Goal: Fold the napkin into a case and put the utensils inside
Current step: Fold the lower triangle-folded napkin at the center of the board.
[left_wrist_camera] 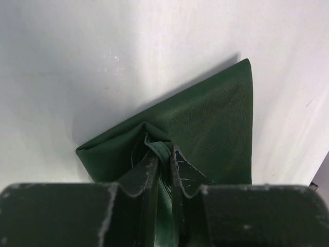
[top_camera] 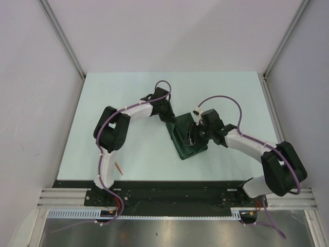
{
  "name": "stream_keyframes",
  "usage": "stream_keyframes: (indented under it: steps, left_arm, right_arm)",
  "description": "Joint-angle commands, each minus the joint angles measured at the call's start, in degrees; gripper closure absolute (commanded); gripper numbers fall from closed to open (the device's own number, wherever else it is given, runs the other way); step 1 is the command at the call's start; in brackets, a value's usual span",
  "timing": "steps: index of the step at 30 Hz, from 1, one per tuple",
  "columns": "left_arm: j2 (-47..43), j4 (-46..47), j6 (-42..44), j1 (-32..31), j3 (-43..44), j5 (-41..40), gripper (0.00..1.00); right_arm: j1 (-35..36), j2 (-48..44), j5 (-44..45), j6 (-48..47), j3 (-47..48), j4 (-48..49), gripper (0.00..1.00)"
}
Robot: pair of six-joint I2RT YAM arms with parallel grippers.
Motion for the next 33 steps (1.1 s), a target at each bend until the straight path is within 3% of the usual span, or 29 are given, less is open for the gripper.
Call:
stream_keyframes:
  steps: [1,10,13,14,15,17,20,25,29,33]
  left_arm:
    - [-0.4,1.4,0.2,-0.3,2.0,-0.3,0.83]
    - [0.0,1.0,1.3,-0.8,2.1,0.4,0.83]
    - [0.4,1.1,1.6,-1.0,2.5,0.5,0.79]
    - [0.4,1.1,1.6,-1.1,2.4,0.5,0.76]
    - [0.4,1.3,1.6,-1.0,2.3,0.6,0.67]
    - [-0.2,2.0,1.6,-1.1,2.0,0.9,0.62]
    - [-2.5,2.0,2.4,-1.0,2.3,0.8,0.42]
    - [-9.7,1.1,5.2,-0.9,1.5,-0.8,0.33]
    - [-16.7,3.7,5.2,-0.3,-5.2,-1.5,0.41]
    - [-16.9,7.8,3.1,0.7,-12.3,2.4,0.7]
  right_arm:
    - [1.5,3.4,-3.8,1.1,-0.1,4.3,0.48]
    - [1.6,7.9,-5.7,1.5,-3.0,9.5,0.83]
    - [2.2,9.0,-7.2,4.1,-5.7,14.9,0.86]
    - [2.3,9.8,-7.7,5.2,-6.6,16.4,0.87]
    - [2.3,9.8,-8.2,6.2,-8.6,18.0,0.89]
    - [2.4,9.7,-7.9,9.1,-10.8,22.8,0.91]
    - [2.4,9.4,-7.0,11.6,-13.4,26.5,0.92]
    - [2.0,8.7,-5.5,10.7,-13.1,25.1,0.92]
    - [1.6,8.3,-6.1,9.9,-12.4,24.0,0.92]
    - [1.4,7.9,-6.2,8.5,-10.3,21.1,0.91]
